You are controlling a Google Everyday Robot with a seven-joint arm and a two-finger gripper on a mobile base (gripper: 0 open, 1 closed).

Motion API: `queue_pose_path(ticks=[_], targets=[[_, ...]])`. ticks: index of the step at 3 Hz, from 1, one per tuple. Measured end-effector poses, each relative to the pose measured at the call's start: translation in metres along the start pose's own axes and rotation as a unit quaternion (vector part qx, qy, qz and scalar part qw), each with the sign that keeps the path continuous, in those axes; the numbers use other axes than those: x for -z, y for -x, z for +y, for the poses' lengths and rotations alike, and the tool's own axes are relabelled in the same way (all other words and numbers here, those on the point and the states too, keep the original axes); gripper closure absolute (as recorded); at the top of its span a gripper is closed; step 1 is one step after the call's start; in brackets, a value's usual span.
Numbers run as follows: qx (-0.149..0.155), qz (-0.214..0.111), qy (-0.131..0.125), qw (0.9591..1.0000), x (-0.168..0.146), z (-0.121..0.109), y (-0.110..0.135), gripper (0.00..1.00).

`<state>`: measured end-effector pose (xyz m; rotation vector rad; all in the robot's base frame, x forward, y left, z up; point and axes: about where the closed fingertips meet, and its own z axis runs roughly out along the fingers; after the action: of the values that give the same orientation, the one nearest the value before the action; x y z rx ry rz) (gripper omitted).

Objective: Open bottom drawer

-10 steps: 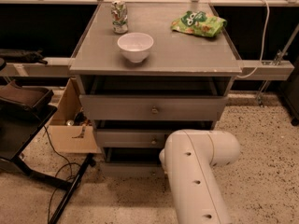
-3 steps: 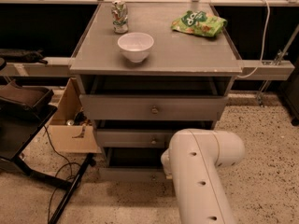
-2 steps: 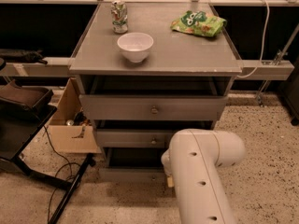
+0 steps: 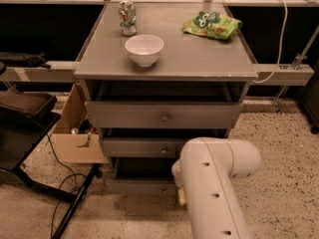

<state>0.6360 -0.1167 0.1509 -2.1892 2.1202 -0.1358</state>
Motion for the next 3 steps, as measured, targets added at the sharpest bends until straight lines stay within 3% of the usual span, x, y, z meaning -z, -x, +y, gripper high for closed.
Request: queue_pose_path(ticks=[1, 2, 3], targets=[[-0.007, 0.006, 0.019, 0.9998, 0.004, 0.02, -0.001, 0.12], [-0.032, 0.01, 0.074, 0.9967, 0.01, 0.076, -0.004, 0.35], [-0.035, 0.008, 0.084, 0.9958, 0.016, 0.087, -0.003, 0.59]])
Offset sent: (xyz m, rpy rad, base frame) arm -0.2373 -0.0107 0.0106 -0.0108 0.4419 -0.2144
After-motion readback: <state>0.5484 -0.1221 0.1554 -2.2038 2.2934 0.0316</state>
